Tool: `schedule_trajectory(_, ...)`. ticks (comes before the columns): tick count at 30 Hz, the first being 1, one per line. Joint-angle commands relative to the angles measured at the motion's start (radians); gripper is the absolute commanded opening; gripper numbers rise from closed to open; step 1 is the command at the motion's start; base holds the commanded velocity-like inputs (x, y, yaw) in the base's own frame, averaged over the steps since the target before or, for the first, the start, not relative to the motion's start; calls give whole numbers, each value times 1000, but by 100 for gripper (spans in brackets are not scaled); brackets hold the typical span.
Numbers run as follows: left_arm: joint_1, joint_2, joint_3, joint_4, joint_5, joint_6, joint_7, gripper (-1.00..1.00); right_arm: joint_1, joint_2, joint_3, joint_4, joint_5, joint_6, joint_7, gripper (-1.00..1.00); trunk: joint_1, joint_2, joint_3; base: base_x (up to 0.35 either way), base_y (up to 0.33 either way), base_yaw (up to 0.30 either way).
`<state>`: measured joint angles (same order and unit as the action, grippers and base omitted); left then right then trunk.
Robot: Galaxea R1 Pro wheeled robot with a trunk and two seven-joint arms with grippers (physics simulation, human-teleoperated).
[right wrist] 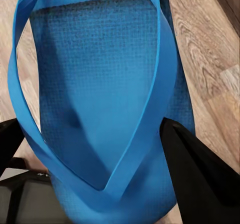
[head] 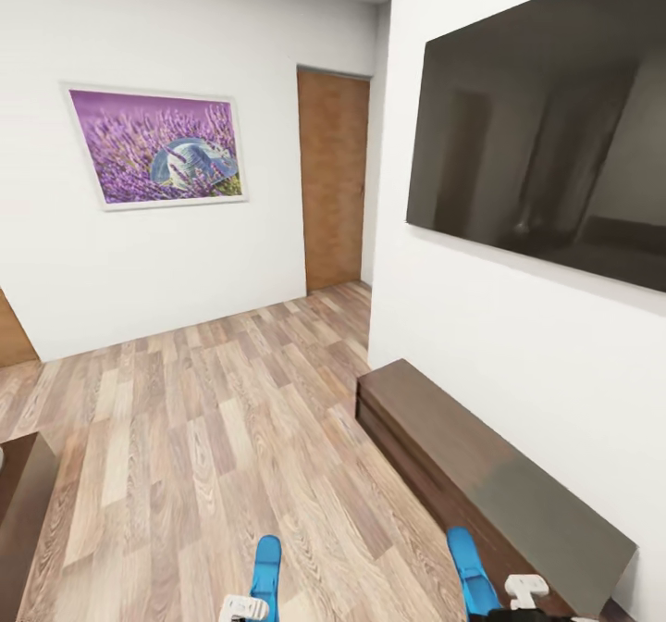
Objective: In the bedroom, move the book from the bed onto either nightstand, and place the two sandals side by side next to the bed.
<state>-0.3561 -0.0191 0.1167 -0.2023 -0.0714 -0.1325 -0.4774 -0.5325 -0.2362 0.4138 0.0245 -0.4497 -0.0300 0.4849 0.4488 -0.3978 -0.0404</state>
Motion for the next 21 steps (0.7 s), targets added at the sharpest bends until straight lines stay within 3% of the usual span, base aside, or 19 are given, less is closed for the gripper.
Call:
schedule_trajectory(1,-1,-1,6,3,-10,-4,-2,-100,-1,0,7,5,-11,-3,4,-100,1,-2,-2,329,0,288)
schedule_trajectory(9,-1,-1,0,56,-16,-18,1,-100,-1,0,6,22,-12,-3,3,-100,1,-2,-2,302,0,288)
schedule_trajectory(21,-1,-10,1,67,-14,-50,2,-100,-1,-1,6,24,-15,-3,2,-100,1,-2,-2,29,0,288)
